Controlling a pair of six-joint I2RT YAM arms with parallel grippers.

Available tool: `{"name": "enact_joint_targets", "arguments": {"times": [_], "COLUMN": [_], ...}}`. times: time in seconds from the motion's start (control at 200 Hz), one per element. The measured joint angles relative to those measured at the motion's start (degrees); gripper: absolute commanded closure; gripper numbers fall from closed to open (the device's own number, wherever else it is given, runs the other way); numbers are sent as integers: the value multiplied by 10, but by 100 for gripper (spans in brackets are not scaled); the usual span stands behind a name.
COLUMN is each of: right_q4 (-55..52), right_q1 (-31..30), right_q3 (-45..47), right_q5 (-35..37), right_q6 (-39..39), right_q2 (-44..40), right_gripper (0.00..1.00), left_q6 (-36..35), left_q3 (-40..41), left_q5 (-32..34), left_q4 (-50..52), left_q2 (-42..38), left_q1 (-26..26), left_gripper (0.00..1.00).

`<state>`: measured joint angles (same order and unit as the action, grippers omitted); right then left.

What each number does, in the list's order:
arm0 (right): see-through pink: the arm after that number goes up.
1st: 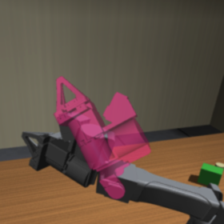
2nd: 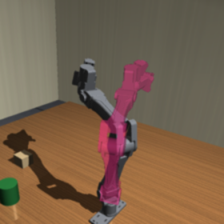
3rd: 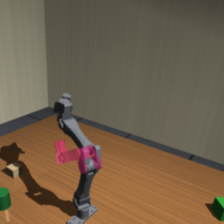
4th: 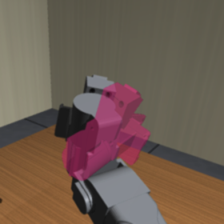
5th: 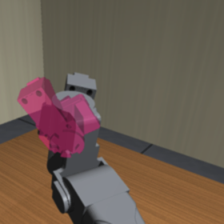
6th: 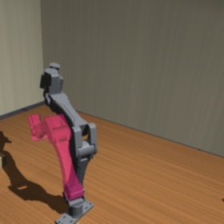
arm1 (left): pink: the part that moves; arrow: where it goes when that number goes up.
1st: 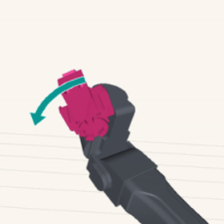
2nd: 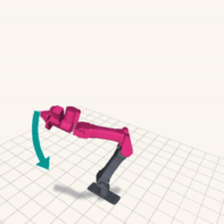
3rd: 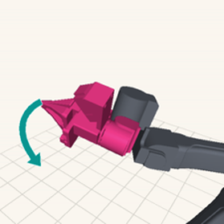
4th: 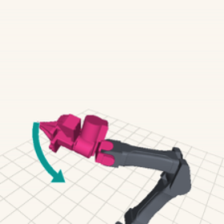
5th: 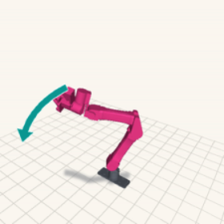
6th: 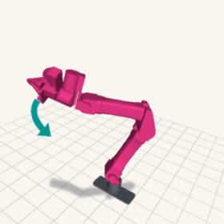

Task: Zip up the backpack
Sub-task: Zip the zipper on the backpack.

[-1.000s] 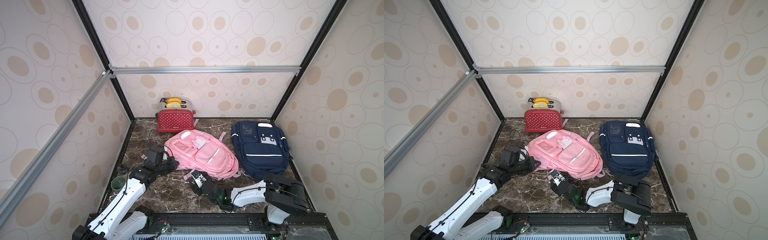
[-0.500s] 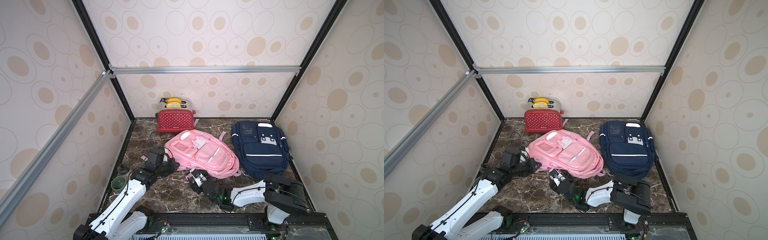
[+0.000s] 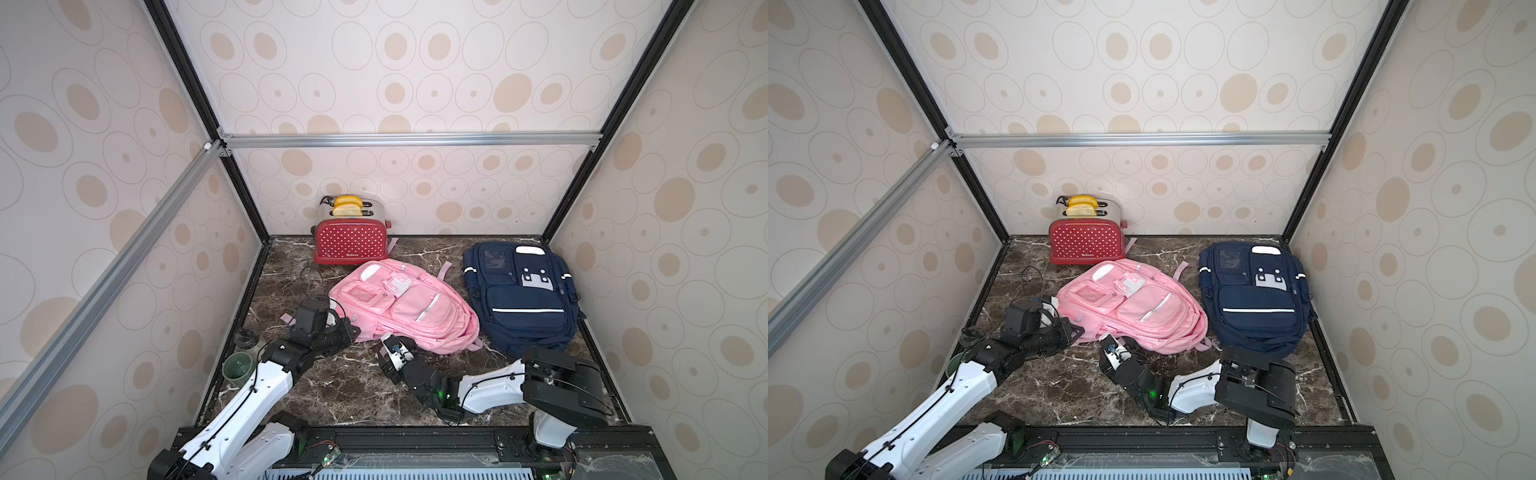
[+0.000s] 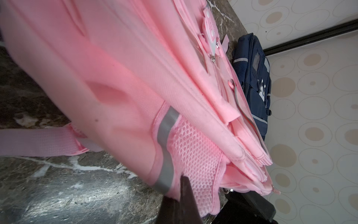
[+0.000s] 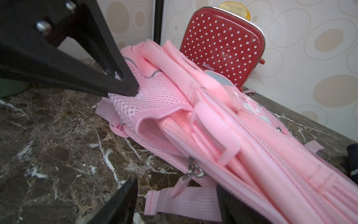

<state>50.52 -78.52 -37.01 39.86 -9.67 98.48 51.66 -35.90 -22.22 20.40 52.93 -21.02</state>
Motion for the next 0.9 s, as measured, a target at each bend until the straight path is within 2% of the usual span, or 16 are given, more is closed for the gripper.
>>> {"name": "enact_joint_targets", "arguments": {"times": [0.305, 0.451, 0.551, 0.721, 0.826, 0.901], "right_q4": [24, 41, 46, 47, 35, 21], "right_q1": [-2, -2, -1, 2, 1, 1], "right_q3": [-12, -12, -12, -12, -12, -12], "right_q5": [60, 72, 79, 85, 74, 63], "right_q6": [-5, 5, 10, 17, 16, 7], "right_q2": [11, 19, 23, 24, 24, 23], "right_gripper": [36, 50, 66, 89, 99, 100], "left_q6": [0, 1, 1, 1, 1, 1], "left_q3": [2, 8, 12, 16, 16, 16], "left_q5": [-11, -10, -7, -2, -2, -1], "left_q4": [-13, -15, -15, -15, -15, -13], "left_q2": [-3, -7, -7, -7, -7, -7], "left_q1": [0, 0, 0, 0, 0, 0], "left_gripper": [100, 100, 100, 100, 100, 100]}}
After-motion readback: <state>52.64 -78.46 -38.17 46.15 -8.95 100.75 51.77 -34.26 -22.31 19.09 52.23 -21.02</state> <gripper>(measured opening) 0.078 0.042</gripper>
